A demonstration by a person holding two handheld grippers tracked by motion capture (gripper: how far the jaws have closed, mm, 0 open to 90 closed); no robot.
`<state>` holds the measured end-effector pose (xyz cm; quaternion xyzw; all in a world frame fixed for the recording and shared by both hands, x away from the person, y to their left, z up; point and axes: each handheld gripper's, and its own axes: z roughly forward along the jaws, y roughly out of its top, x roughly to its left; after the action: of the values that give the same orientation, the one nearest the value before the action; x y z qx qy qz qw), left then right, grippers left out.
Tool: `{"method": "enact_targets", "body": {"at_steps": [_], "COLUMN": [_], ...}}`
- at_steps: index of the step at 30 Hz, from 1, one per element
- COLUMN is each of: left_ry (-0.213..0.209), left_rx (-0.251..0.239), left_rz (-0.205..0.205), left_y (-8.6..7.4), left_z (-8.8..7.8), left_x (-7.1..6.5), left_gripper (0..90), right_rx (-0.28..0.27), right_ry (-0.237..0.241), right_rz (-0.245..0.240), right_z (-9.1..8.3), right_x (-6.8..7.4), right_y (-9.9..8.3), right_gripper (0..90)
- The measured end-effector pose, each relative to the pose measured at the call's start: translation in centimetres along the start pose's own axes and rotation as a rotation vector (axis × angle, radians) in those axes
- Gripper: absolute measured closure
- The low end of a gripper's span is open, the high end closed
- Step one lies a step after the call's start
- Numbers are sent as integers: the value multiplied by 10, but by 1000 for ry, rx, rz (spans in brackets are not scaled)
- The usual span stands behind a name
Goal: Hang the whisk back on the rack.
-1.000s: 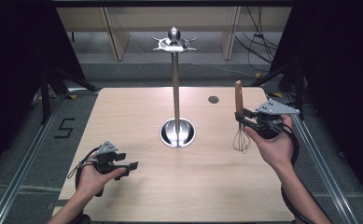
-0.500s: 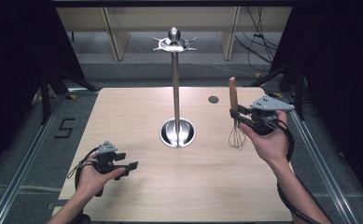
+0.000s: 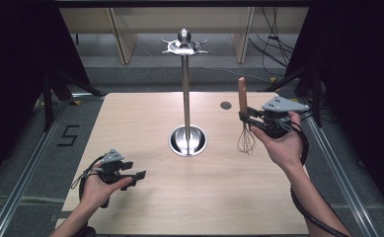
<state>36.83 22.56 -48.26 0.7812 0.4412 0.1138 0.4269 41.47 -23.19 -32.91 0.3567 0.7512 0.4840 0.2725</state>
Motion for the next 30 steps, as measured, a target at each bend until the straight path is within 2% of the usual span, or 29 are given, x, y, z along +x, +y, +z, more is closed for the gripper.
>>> {"method": "enact_targets", "body": {"at_steps": [1,2,3,4,5,6,7,9,10,12,13,14,15,16,17,20,23,25,27,30], "left_ry": [0,0,0,2,2,2,2,1,1,1,1,-1,0,1,1,0,0,1,1,0], "left_rx": [0,0,0,6,6,5,5,5,4,3,3,-7,-3,5,5,0,1,4,5,6], "left_rz": [0,-1,-1,5,5,4,4,4,3,1,1,-9,-5,4,4,-3,-2,2,1,7], "left_y": [0,0,0,0,0,0,0,0,0,0,0,0,0,0,0,0,0,0,0,0], "left_z": [0,0,0,-1,-1,-1,-1,-1,-1,0,0,0,0,-1,-1,0,0,-1,-1,0], "left_x": [0,0,0,1,1,1,1,1,1,0,0,0,0,1,1,0,0,1,1,1], "left_gripper": [297,297,296,297,297,297,297,297,297,297,297,297,297,297,297,297,297,297,297,297], "right_rx": [0,11,0,0,0,-6,3,-4,-5,-28,-28,-6,-34,-26,-22,-22,-29,-34,-32,-17], "right_ry": [0,28,18,29,29,36,48,45,50,50,50,66,54,60,66,77,77,98,90,98], "right_rz": [0,9,6,-15,-15,11,-1,-7,6,-7,-7,7,6,-8,7,-9,3,-3,-19,0], "right_z": [0,1,2,3,3,4,3,4,4,7,7,6,8,7,7,8,10,12,12,13], "right_x": [0,-1,0,-3,-3,-2,-3,-4,-3,-4,-4,-4,-4,-5,-5,-6,-5,-5,-6,-3], "right_y": [0,1,2,2,2,3,4,4,4,5,5,6,6,7,8,11,13,15,16,18], "right_gripper": [696,696,696,696,696,696,696,696,696,696,696,696,696,696,696,696,696,696,696,696]}}
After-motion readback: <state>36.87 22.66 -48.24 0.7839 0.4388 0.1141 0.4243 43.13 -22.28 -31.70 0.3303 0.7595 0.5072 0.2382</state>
